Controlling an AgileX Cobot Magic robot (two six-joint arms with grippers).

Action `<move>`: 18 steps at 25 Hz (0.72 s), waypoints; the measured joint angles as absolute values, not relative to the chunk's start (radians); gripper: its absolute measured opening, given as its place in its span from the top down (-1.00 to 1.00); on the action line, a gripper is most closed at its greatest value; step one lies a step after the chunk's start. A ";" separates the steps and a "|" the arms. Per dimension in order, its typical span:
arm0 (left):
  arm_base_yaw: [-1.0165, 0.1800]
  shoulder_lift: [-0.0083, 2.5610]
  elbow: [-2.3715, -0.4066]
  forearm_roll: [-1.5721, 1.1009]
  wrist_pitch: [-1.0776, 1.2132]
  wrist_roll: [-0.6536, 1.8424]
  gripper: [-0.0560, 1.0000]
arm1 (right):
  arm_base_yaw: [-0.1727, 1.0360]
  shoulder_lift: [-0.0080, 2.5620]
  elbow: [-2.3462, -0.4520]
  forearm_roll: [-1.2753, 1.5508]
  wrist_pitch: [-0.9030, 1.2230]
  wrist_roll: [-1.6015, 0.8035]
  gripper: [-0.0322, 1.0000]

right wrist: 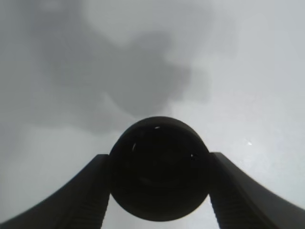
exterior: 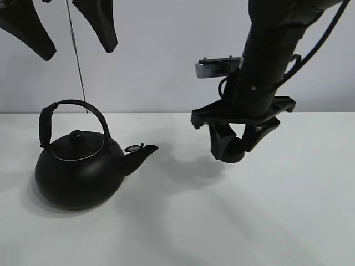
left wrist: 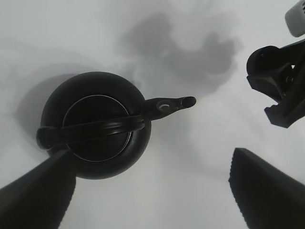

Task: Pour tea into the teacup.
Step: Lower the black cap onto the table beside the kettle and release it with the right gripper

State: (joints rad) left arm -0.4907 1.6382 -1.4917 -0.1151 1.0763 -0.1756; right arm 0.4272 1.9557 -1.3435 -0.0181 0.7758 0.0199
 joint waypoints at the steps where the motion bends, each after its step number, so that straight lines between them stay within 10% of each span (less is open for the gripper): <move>1: -0.491 1.638 -1.492 -0.115 1.076 -0.176 -0.30 | 0.444 1.956 -1.358 -0.018 0.783 0.015 0.16; 18: -0.491 1.638 -1.492 -0.115 1.076 -0.176 -0.30 | 0.575 2.084 -1.434 0.000 0.786 0.000 0.16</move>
